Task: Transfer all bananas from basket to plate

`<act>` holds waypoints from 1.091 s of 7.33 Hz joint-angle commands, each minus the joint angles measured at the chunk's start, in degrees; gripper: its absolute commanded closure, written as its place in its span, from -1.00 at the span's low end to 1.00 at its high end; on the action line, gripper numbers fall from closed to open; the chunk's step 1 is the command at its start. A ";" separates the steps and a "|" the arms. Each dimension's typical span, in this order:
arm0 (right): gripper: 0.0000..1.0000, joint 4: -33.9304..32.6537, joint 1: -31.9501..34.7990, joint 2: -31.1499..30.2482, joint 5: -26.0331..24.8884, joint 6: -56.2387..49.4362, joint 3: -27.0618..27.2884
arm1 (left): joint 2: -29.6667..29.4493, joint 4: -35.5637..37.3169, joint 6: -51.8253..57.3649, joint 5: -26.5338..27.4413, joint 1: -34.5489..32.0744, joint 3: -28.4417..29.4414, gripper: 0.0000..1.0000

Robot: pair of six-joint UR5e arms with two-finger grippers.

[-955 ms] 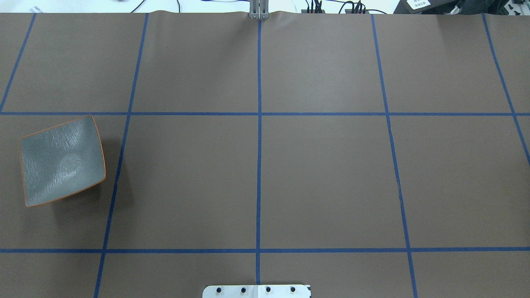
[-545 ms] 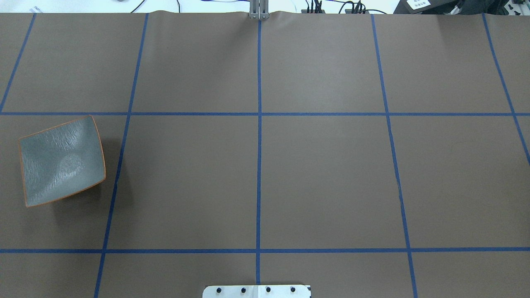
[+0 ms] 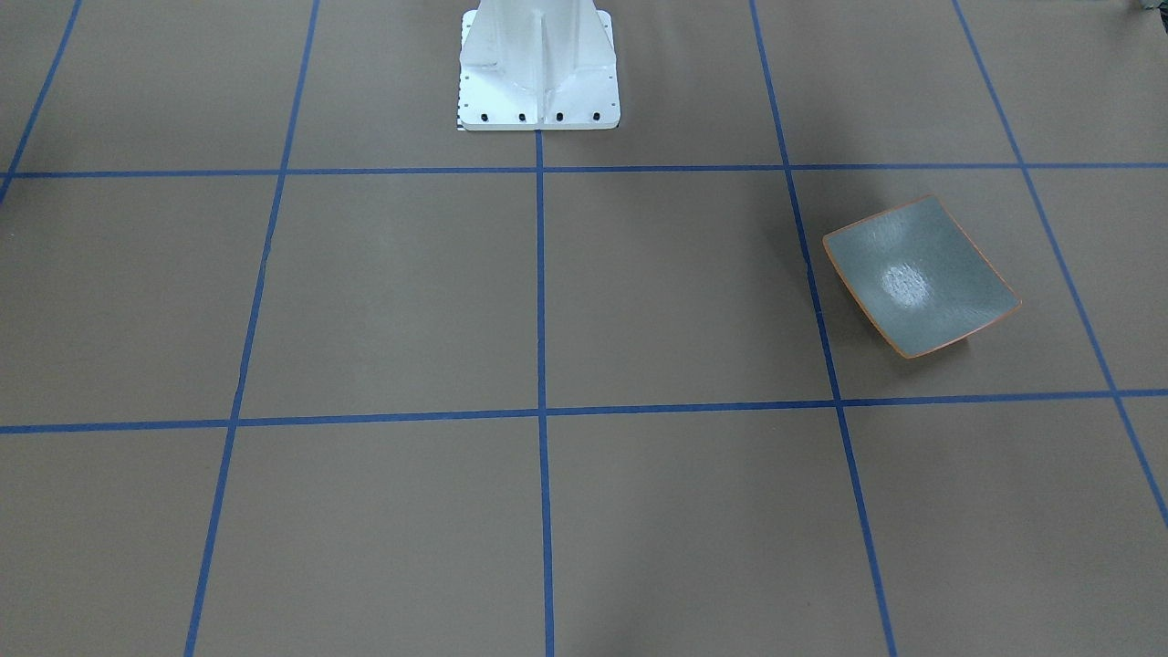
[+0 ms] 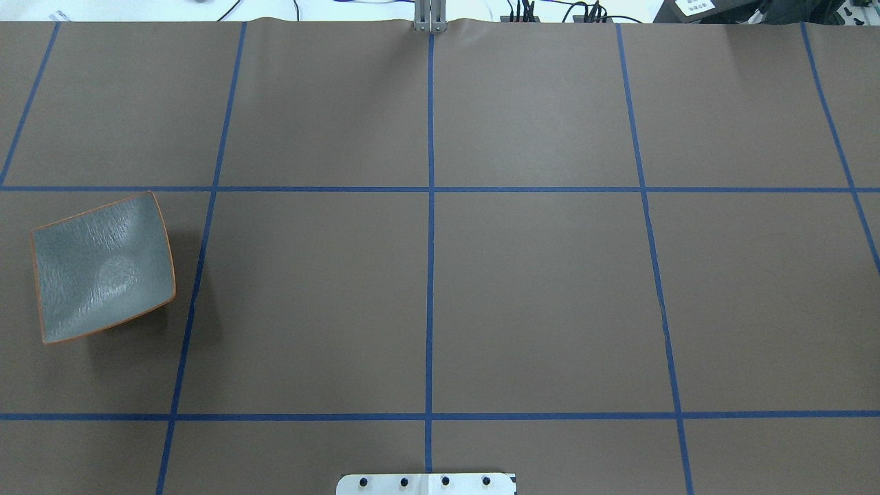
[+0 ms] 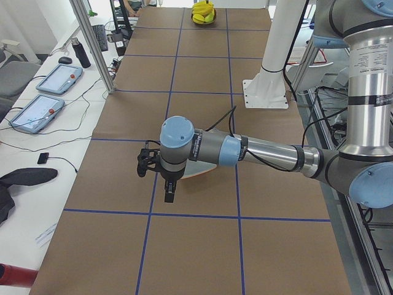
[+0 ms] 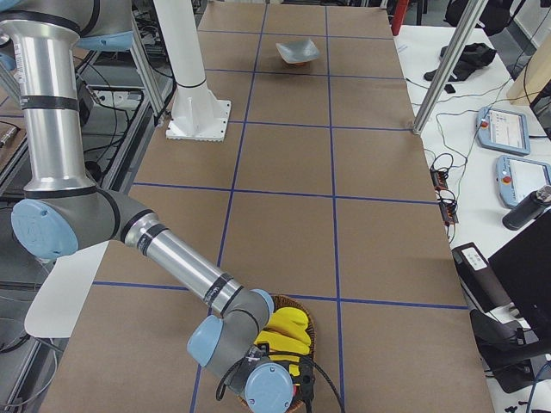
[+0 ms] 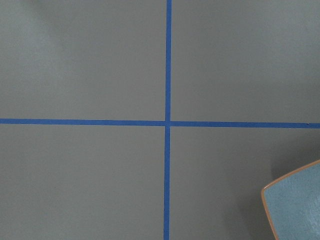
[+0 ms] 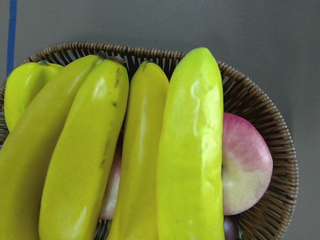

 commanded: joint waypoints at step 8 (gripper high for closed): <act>0.16 0.02 0.35 0.26 0.97 -1.58 -1.43 | -0.11 0.00 -0.12 0.09 -0.09 -0.86 -0.99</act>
